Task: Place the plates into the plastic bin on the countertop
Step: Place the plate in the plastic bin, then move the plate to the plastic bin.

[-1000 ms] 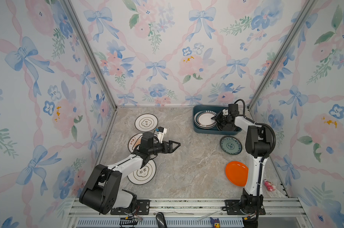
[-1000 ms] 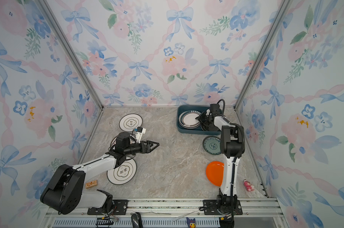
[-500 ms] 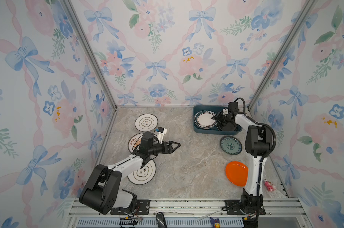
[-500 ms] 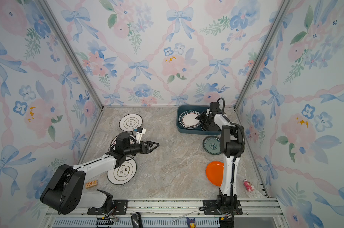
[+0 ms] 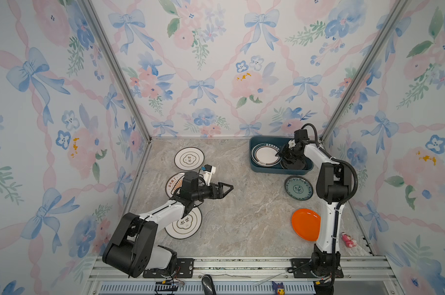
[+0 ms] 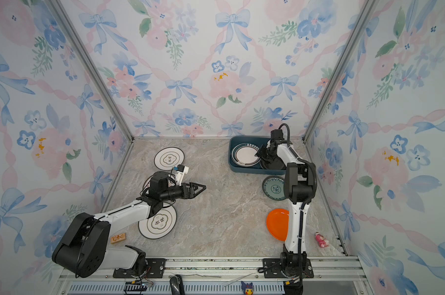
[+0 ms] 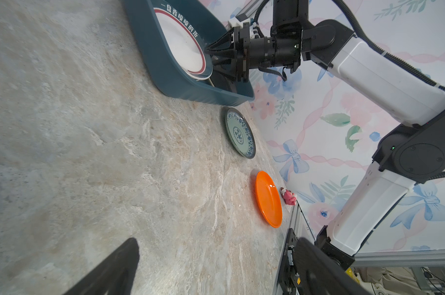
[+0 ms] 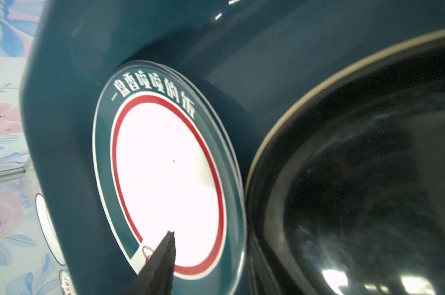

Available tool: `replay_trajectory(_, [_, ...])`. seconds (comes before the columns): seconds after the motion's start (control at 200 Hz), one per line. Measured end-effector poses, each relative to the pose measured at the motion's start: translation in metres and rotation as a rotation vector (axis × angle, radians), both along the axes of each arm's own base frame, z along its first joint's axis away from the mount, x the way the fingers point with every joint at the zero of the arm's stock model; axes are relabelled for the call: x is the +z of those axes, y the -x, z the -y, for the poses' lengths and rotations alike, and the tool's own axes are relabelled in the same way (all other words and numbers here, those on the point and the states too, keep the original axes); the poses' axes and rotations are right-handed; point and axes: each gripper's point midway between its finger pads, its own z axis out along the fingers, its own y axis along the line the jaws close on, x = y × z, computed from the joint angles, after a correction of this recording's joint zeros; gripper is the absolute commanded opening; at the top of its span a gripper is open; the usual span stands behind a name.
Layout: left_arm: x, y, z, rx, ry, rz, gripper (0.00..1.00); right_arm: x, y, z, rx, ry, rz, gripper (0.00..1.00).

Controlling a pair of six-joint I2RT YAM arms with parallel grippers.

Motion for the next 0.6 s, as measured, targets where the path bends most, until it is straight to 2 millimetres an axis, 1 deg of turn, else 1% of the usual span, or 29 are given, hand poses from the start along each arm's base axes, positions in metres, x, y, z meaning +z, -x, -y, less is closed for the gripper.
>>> replay_trajectory(0.29, [0.000,0.001,0.002,-0.003,-0.003,0.002,0.97,-0.008,0.010,0.011,0.020,0.086,-0.034,0.48])
replay_trajectory(0.415, [0.002,0.003,0.009,-0.015,-0.009,0.008,0.97,-0.006,0.012,0.016,0.020,0.120,-0.030,0.48])
replay_trajectory(0.455, [0.003,0.002,0.013,-0.021,-0.011,0.012,0.97,-0.002,0.015,0.017,0.020,0.126,-0.023,0.48])
replay_trajectory(0.515, [0.005,0.000,0.024,-0.035,-0.015,0.018,0.96,0.011,0.021,0.020,0.015,0.132,-0.006,0.48])
replay_trajectory(0.575, [0.006,-0.001,0.038,-0.057,-0.021,0.019,0.96,0.032,0.028,0.025,0.004,0.142,0.028,0.48])
replay_trajectory(0.6, [0.006,-0.002,0.045,-0.069,-0.023,0.020,0.96,0.046,0.031,0.027,0.001,0.148,0.054,0.48])
